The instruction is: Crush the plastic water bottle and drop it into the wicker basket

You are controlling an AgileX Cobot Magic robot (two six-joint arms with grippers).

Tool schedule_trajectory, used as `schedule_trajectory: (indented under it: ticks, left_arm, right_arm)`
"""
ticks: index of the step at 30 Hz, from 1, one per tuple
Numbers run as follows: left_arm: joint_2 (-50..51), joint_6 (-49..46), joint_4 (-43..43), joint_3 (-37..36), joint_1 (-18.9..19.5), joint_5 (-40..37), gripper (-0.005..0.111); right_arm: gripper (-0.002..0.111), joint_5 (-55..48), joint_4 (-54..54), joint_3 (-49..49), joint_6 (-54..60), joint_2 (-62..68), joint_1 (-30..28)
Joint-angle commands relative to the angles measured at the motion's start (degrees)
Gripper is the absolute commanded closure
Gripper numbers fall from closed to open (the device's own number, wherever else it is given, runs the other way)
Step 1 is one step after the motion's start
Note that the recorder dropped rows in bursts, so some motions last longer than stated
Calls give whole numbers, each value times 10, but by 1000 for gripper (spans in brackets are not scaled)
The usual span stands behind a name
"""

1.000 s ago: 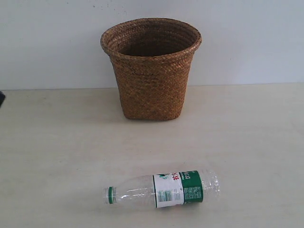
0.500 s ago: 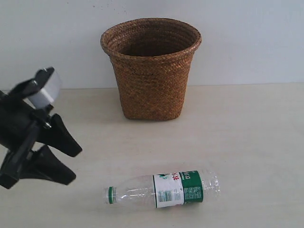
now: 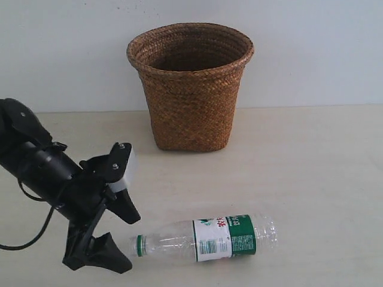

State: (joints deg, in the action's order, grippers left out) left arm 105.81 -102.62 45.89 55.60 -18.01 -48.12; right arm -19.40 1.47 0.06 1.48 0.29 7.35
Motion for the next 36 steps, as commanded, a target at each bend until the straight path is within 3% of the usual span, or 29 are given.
schedule_trajectory:
  ticks: [1, 7, 14, 19, 22, 25, 27, 30, 36]
  left_arm:
    - [30, -23, 37, -2, -6, 42, 26]
    - [42, -66, 105, -2, -6, 42, 27]
    - [57, -94, 104, -2, -6, 27, 28]
    - [68, -125, 107, -2, -6, 29, 52]
    - [82, -140, 133, -2, -6, 29, 49]
    - [86, -140, 137, -2, -6, 28, 53]
    - [86, -140, 137, -2, -6, 32, 67]
    - [86, -140, 134, -2, -6, 32, 103]
    - [86, -140, 131, -2, -6, 31, 102]
  right_arm:
    - [108, 3, 3, -1, 1, -3, 6]
    - [108, 3, 3, -1, 1, -3, 6]
    - [108, 3, 3, -1, 1, -3, 6]
    - [108, 3, 3, -1, 1, -3, 6]
    - [108, 3, 6, -1, 4, -3, 5]
    - [108, 9, 79, -1, 5, -3, 5]
    - [108, 9, 114, -1, 5, -3, 5]
    - [108, 28, 140, -1, 5, -3, 5]
    - [108, 275, 130, -1, -43, -3, 5]
